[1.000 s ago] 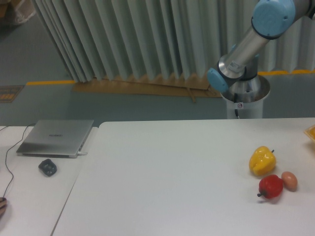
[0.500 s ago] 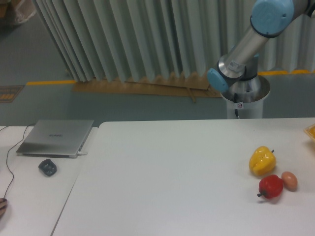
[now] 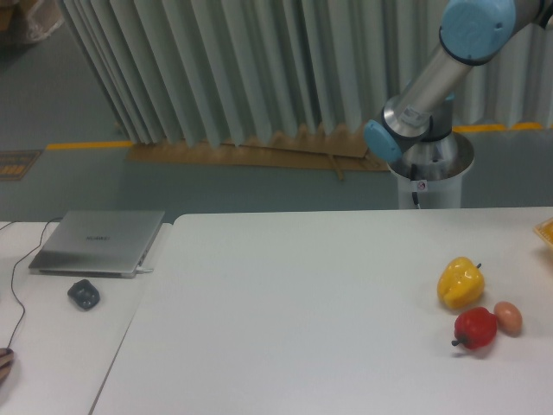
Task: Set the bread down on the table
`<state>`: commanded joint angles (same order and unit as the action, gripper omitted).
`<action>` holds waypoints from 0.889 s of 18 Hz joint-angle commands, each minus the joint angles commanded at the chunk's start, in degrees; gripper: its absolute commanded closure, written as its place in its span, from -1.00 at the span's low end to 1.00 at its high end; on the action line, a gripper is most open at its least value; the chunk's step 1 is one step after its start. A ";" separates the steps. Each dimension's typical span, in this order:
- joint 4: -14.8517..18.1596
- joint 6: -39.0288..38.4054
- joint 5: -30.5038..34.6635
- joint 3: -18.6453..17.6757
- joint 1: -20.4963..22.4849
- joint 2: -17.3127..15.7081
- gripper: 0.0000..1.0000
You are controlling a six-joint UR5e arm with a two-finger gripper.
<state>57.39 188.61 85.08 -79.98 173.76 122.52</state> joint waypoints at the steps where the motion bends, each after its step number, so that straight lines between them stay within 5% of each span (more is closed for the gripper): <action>1: 0.09 -0.09 -0.35 -0.09 0.00 -0.44 0.13; 6: 0.61 -0.18 -0.88 -0.35 -0.09 -2.02 0.13; 16: 10.18 -5.97 -3.60 -0.35 -0.61 -6.24 0.11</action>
<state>67.57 182.65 81.48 -80.33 173.14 116.28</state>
